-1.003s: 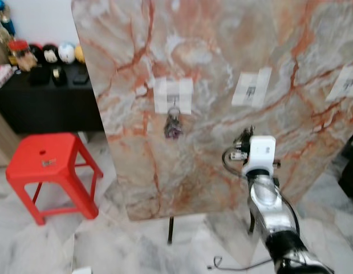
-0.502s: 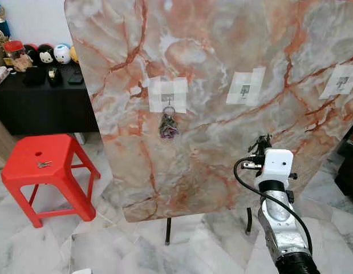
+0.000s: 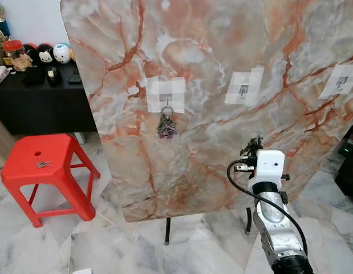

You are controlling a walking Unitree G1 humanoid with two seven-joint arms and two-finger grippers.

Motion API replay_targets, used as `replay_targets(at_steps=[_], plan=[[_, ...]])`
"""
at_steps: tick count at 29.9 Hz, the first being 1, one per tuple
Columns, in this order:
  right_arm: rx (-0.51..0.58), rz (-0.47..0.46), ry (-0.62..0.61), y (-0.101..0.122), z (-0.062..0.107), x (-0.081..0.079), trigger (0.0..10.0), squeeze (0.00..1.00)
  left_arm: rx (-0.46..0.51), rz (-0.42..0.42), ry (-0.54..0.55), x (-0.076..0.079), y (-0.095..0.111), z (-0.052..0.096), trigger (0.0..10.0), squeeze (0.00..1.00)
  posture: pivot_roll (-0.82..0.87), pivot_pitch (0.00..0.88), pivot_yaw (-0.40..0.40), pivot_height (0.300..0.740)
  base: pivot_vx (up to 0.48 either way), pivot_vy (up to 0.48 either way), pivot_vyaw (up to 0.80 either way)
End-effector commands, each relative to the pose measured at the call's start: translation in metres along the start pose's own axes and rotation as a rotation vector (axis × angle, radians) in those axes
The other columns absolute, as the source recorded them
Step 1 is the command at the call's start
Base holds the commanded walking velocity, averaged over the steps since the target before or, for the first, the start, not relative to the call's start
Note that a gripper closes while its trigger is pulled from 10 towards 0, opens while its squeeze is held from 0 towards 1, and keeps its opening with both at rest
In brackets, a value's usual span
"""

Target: Hang keys on a hook

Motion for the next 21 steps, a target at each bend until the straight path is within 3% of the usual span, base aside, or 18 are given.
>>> replay_targets(at_steps=[1,14,21], plan=[[0.029,0.005,0.000,0.0101,-0.0018,0.0021,10.0,0.00,-0.027,-0.014,-0.001,-0.0017,-0.0074,0.0013,10.0,0.00,0.12,0.000,-0.038,0.740,0.000,0.000,0.00],[0.034,0.020,0.026,0.0127,-0.0025,0.0003,10.0,0.00,-0.027,-0.014,-0.003,-0.0011,-0.0085,0.0015,10.0,0.00,0.11,0.000,-0.042,0.740,0.000,0.000,0.00],[0.031,0.029,0.047,0.0123,-0.0019,-0.0037,10.0,0.00,-0.024,-0.011,-0.005,-0.0005,-0.0085,0.0016,10.0,0.00,0.11,0.000,-0.045,0.740,0.259,0.000,0.00]])
Point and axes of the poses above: a point about 5 cm out from each wrist's last joint towards the gripper, its own z axis pointing back from the gripper into the wrist, its own y axis along the axis of the wrist's last joint, x = y × z, the point moved 6 cm from there along -z, pointing out of the wrist towards the gripper, and after that the axes turned 1 degree about z, right-handed, at the moved point
